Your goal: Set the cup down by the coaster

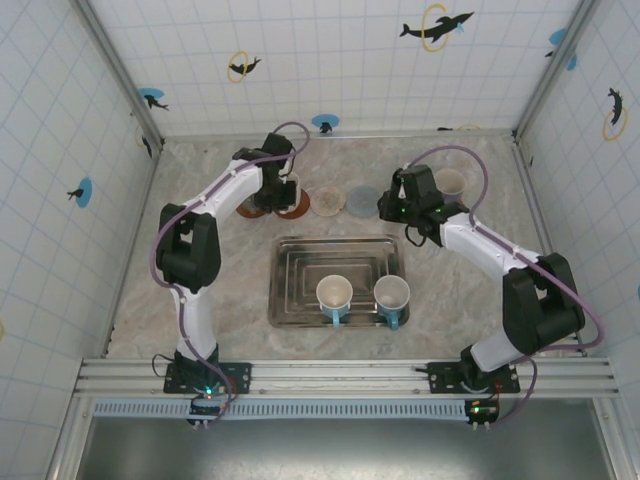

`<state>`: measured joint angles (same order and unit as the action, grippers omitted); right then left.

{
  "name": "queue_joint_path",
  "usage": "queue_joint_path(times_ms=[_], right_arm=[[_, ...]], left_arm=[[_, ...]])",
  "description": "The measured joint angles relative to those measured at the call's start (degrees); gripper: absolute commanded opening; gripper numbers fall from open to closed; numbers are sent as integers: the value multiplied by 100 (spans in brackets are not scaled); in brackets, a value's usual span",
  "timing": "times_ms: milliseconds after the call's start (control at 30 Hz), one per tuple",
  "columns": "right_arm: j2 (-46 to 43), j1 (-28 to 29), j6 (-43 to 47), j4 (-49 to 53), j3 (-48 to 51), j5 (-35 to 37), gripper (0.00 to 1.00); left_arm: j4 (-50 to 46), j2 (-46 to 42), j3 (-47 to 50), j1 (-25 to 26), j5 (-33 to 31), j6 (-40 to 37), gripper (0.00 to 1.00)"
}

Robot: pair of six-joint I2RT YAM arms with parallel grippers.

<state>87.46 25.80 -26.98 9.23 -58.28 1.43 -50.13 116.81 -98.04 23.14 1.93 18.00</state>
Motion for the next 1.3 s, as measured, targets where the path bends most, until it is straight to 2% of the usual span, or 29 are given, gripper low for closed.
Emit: queue_joint_path(times_ms=[1067,1300], right_arm=[[192,0,-2,-2,-15,-129,53],[201,0,-7,0,-15,-149,53]], left_arm=[[-2,151,-179,0,9,0,0],[-7,162,-188,0,28,0,13]])
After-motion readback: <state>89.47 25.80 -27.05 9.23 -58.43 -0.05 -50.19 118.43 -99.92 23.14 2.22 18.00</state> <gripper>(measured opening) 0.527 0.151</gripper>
